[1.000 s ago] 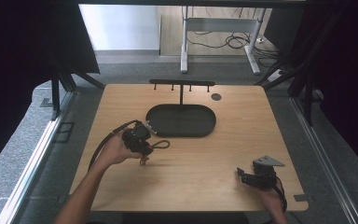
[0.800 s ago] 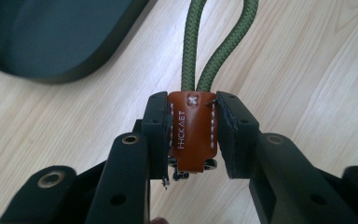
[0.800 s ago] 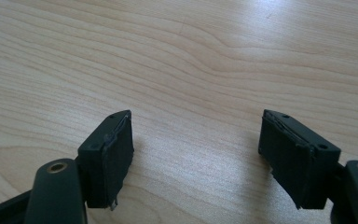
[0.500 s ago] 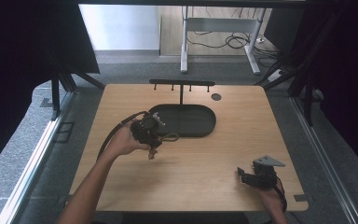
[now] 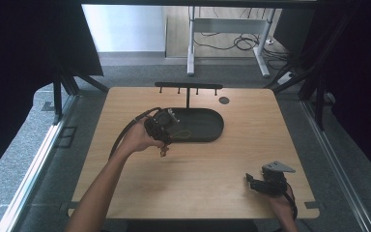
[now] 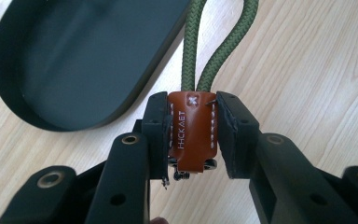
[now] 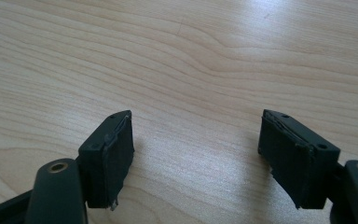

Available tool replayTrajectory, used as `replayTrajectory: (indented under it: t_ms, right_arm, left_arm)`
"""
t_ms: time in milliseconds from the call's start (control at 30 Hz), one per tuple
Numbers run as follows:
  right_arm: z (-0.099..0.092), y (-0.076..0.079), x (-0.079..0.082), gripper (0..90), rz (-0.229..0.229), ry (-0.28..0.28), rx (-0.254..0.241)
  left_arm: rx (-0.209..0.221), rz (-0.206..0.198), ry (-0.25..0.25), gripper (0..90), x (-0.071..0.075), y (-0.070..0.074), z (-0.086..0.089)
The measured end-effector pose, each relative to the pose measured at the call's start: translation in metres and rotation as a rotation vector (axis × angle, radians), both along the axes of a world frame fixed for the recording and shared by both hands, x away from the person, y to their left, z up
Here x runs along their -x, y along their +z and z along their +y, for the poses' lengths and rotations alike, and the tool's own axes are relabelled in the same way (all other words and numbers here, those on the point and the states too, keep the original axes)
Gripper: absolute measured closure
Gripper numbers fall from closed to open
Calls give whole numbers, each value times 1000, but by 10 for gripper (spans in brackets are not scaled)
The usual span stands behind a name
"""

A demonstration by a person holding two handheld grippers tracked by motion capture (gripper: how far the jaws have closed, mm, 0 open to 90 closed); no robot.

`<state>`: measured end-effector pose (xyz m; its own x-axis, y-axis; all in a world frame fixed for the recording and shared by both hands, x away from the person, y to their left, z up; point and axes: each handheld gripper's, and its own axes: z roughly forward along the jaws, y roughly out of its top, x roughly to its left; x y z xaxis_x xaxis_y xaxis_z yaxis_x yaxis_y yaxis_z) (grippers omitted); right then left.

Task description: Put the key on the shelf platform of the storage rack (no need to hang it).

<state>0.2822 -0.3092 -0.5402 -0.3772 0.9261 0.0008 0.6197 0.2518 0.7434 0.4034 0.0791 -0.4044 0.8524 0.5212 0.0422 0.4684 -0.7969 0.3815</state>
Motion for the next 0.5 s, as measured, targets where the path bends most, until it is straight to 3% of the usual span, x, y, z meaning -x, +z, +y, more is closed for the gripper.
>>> replayTrajectory:
  t_ms: [500]
  right_arm:
    - [0, 0, -1, 262, 0, -2, 1]
  left_arm:
    - [-18, -7, -13, 669, -14, 10, -18]
